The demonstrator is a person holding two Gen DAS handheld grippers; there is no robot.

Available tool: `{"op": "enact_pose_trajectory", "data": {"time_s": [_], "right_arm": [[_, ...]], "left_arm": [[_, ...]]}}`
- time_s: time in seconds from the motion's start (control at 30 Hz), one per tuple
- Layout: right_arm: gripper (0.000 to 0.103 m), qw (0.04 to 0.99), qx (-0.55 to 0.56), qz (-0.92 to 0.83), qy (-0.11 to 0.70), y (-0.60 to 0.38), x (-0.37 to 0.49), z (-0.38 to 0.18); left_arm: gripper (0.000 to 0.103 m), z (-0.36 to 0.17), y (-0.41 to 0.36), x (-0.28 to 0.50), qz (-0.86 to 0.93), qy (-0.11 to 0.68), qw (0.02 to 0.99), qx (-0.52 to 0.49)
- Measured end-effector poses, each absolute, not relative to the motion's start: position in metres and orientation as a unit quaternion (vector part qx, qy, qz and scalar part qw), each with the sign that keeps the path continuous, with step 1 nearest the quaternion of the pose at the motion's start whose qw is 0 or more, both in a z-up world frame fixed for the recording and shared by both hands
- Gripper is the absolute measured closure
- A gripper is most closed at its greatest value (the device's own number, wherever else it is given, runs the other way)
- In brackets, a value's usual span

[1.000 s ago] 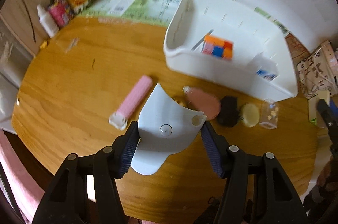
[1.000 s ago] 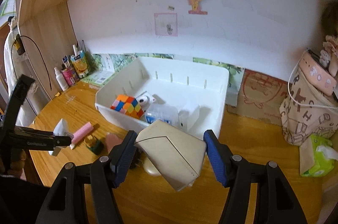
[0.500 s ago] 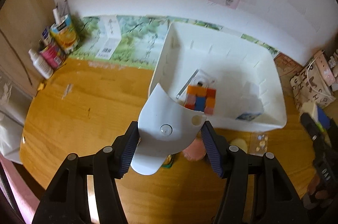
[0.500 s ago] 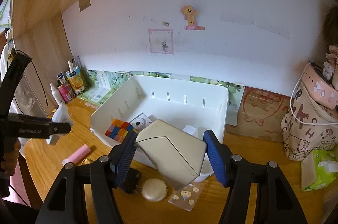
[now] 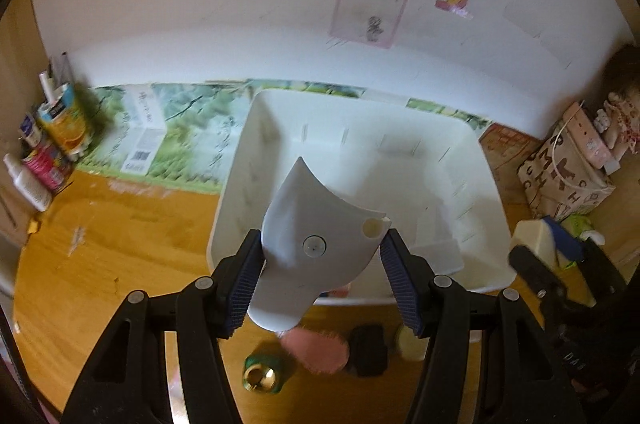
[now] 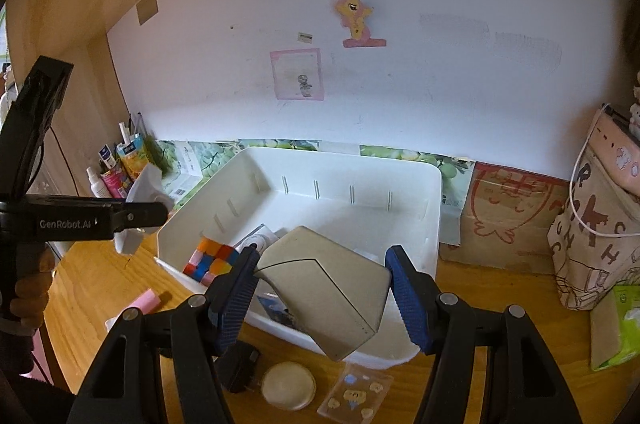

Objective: Organize rigid objects
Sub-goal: 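Open the left gripper dropping the scraper while the right gripper releases the wedge box into the bin, then withdraw both grippers from the bin back toward the remaining objects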

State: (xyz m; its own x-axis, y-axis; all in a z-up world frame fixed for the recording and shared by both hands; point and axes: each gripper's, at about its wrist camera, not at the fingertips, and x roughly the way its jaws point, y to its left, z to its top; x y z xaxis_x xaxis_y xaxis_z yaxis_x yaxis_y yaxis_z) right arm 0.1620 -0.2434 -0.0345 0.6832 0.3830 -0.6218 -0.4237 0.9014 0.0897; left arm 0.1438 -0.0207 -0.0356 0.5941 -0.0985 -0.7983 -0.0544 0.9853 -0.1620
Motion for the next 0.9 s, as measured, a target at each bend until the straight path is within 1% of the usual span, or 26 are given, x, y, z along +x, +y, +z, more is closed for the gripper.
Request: {"op": "enact_pose_trajectory", "data": {"time_s": [0.3, 0.5, 0.53, 0.57, 0.6, 0.63, 0.67, 0.73, 0.9], "right_arm": [[0.038, 0.913, -0.035, 0.233, 0.333, -0.240, 0.176, -0.052], [0.037, 0.905, -0.037, 0.240, 0.349, -0.235, 0.184, -0.063], [0.036, 0.905, -0.036, 0.241, 0.350, -0.235, 0.184, -0.064], [0.031, 0.905, -0.034, 0.241, 0.351, -0.235, 0.184, -0.064], [0.028, 0.904, -0.031, 0.240, 0.351, -0.236, 0.185, -0.064], [0.025, 0.904, -0.025, 0.240, 0.353, -0.237, 0.185, -0.064], [0.025, 0.903, -0.022, 0.242, 0.354, -0.238, 0.185, -0.064], [0.025, 0.903, -0.023, 0.242, 0.355, -0.238, 0.186, -0.064], [0.025, 0.903, -0.025, 0.244, 0.354, -0.239, 0.184, -0.062]], "left_arm": [[0.039, -0.046, -0.025, 0.154, -0.013, 0.410, 0.907, -0.097], [0.039, -0.054, -0.028, 0.162, -0.011, 0.413, 0.906, -0.095], [0.039, -0.056, -0.028, 0.163, -0.013, 0.418, 0.903, -0.096], [0.038, -0.058, -0.029, 0.165, -0.015, 0.424, 0.901, -0.096], [0.037, -0.059, -0.029, 0.166, -0.016, 0.426, 0.899, -0.096], [0.032, -0.059, -0.031, 0.166, -0.017, 0.426, 0.900, -0.096], [0.026, -0.059, -0.031, 0.165, -0.019, 0.423, 0.901, -0.096], [0.021, -0.056, -0.032, 0.165, -0.023, 0.416, 0.904, -0.098], [0.021, -0.048, -0.033, 0.162, -0.023, 0.406, 0.908, -0.099]]}}
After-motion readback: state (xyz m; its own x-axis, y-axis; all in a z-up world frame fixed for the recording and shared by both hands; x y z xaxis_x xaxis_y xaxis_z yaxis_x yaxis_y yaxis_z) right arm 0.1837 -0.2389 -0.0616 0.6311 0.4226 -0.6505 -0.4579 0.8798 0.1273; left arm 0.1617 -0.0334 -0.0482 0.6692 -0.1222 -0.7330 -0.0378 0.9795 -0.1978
